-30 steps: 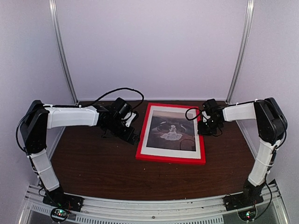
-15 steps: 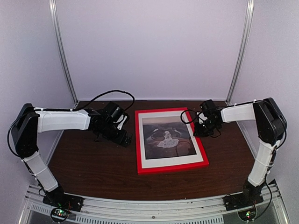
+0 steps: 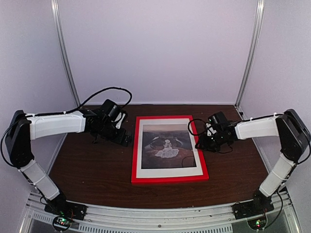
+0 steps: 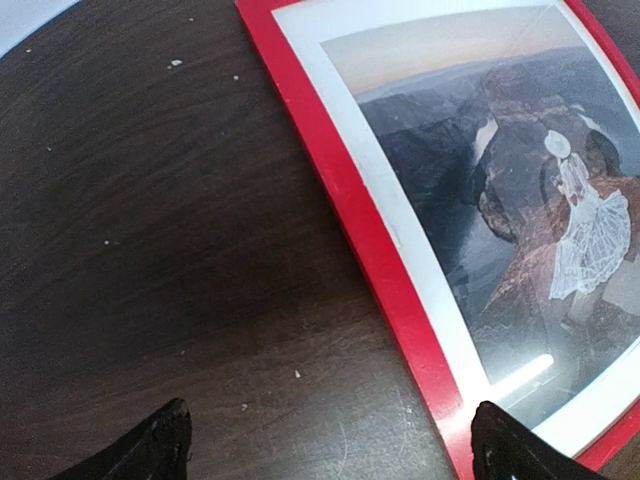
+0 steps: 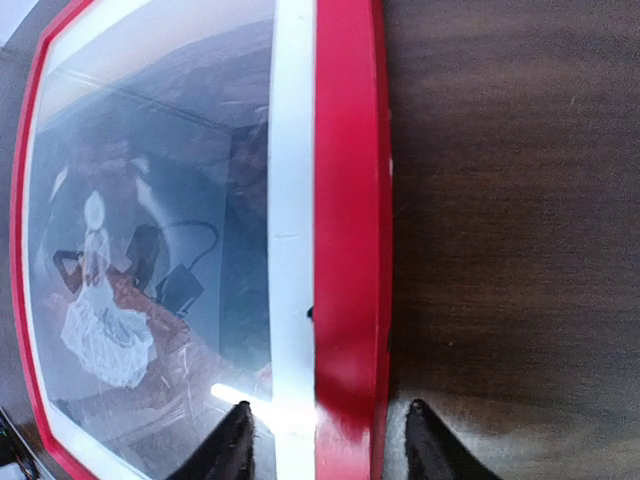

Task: Put the photo into the frame
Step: Position the photo frame at the center of the board, then reset both arms

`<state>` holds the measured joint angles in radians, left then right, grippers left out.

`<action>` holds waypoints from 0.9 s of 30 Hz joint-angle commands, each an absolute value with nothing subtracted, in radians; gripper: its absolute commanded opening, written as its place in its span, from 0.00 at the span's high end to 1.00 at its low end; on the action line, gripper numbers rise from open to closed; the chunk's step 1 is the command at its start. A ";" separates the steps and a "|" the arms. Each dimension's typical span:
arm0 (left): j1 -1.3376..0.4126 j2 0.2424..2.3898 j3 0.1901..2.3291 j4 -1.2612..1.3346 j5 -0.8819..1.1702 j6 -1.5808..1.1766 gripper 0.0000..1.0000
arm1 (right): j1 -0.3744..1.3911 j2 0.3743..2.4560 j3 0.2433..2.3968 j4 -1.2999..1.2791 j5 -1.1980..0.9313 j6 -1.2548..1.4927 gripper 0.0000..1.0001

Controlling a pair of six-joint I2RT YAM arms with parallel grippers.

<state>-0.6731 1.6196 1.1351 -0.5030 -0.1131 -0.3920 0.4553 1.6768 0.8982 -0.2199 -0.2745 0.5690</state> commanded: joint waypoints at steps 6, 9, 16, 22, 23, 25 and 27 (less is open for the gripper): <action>-0.576 1.385 1.049 -0.498 -0.168 -0.377 0.02 | 0.451 1.308 0.938 -0.428 -0.081 0.413 0.25; -0.572 1.302 1.026 -0.521 -0.198 -0.402 0.02 | 0.443 1.210 0.958 -0.499 -0.011 0.341 0.17; -0.573 1.078 0.929 -0.498 -0.287 -0.416 0.02 | 0.427 1.029 0.950 -0.572 0.119 0.241 0.00; -0.572 0.900 0.802 -0.403 -0.357 -0.403 0.02 | 0.424 0.900 0.920 -0.554 0.119 0.177 0.00; -0.572 0.885 0.793 -0.401 -0.362 -0.401 0.02 | 0.424 0.886 0.909 -0.547 0.116 0.167 0.00; -0.572 0.869 0.786 -0.406 -0.370 -0.397 0.02 | 0.425 0.863 0.889 -0.533 0.122 0.154 0.00; -0.572 0.865 0.787 -0.415 -0.375 -0.392 0.02 | 0.424 0.849 0.876 -0.527 0.138 0.152 0.00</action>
<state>-0.5758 0.8810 0.7986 -0.4709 -0.3309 -0.4091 0.4294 0.8730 0.9127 -0.5331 0.0933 0.1928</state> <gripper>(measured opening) 0.976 0.995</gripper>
